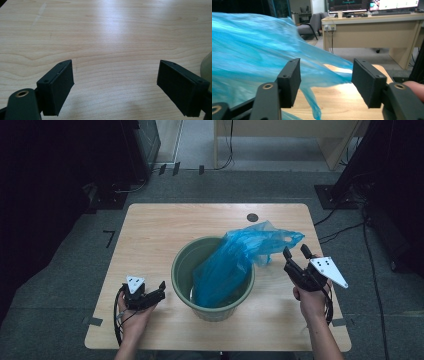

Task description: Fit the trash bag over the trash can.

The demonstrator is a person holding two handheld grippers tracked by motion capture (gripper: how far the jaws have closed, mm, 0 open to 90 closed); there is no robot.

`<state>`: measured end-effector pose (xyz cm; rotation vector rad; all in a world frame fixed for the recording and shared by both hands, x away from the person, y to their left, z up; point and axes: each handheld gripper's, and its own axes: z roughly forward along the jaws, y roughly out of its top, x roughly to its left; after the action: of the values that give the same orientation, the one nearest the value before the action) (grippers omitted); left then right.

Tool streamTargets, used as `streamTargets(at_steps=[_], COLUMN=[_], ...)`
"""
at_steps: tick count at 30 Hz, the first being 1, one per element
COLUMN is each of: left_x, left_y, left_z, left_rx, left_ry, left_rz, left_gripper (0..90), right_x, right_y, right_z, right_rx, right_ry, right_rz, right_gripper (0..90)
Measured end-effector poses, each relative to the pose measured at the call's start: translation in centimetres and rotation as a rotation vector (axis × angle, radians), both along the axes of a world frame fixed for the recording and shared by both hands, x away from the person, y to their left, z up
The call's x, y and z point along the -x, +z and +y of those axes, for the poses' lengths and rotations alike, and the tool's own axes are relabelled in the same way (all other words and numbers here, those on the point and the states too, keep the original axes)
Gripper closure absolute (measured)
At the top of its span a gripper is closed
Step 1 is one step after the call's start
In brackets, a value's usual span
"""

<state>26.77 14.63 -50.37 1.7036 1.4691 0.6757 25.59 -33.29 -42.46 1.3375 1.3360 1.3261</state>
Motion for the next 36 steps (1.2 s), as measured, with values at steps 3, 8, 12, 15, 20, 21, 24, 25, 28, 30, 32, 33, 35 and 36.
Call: streamTargets(at_steps=[3,8,12,15,20,21,24,25,28,30,32,33,35,36], left_x=[0.0,-0.1,0.0,0.0,0.1,0.2,0.3,0.3,0.4,0.4,0.6,0.8,1.0,1.0], left_y=[0.0,-0.1,-0.1,-0.1,0.2,0.3,0.8,1.0,1.6,2.3,3.3,3.6,4.2,4.2], left_z=[0.3,0.4,0.2,0.2,0.1,0.2,0.2,0.2,0.3,0.3,0.4,0.4,0.3,0.3], left_rx=[-0.003,-0.005,-0.006,-0.004,0.003,0.005,0.017,0.026,0.035,0.049,0.067,0.070,0.080,0.080], left_ry=[0.007,0.008,0.005,0.004,0.009,0.011,0.019,0.021,0.022,0.026,0.027,0.024,0.022,0.022], left_rz=[0.002,0.008,0.007,0.009,-0.001,-0.004,-0.023,-0.030,-0.045,-0.062,-0.091,-0.099,-0.116,-0.116], left_gripper=[13.5,13.6,13.6,13.5,13.6,13.6,13.6,13.6,13.6,13.6,13.6,13.8,13.9,13.9], right_x=[-0.2,-0.7,-1.2,-1.8,-2.9,-3.1,-3.4,-3.4,-3.4,-3.4,-3.3,-3.2,-3.1,-3.0], right_y=[-0.7,-1.9,-2.8,-3.5,-4.1,-4.1,-3.6,-3.4,-2.0,-0.8,0.5,1.1,2.4,3.0], right_z=[-0.3,-0.9,-1.0,-0.7,-0.2,0.0,0.3,0.4,0.6,0.8,1.1,1.3,1.8,2.1], right_rx=[0.001,-0.018,-0.018,-0.019,-0.043,-0.048,-0.091,-0.104,-0.125,-0.127,-0.124,-0.123,-0.122,-0.123], right_ry=[-0.008,-0.028,-0.032,-0.028,-0.039,-0.044,-0.055,-0.054,-0.050,-0.045,-0.038,-0.033,-0.021,-0.014], right_rz=[0.009,0.049,0.084,0.116,0.146,0.145,0.125,0.113,0.068,0.037,0.007,-0.008,-0.040,-0.054], right_gripper=[38.8,35.3,31.8,29.7,29.6,29.6,29.8,30.0,30.1,30.1,30.1,30.1,30.2,30.2])
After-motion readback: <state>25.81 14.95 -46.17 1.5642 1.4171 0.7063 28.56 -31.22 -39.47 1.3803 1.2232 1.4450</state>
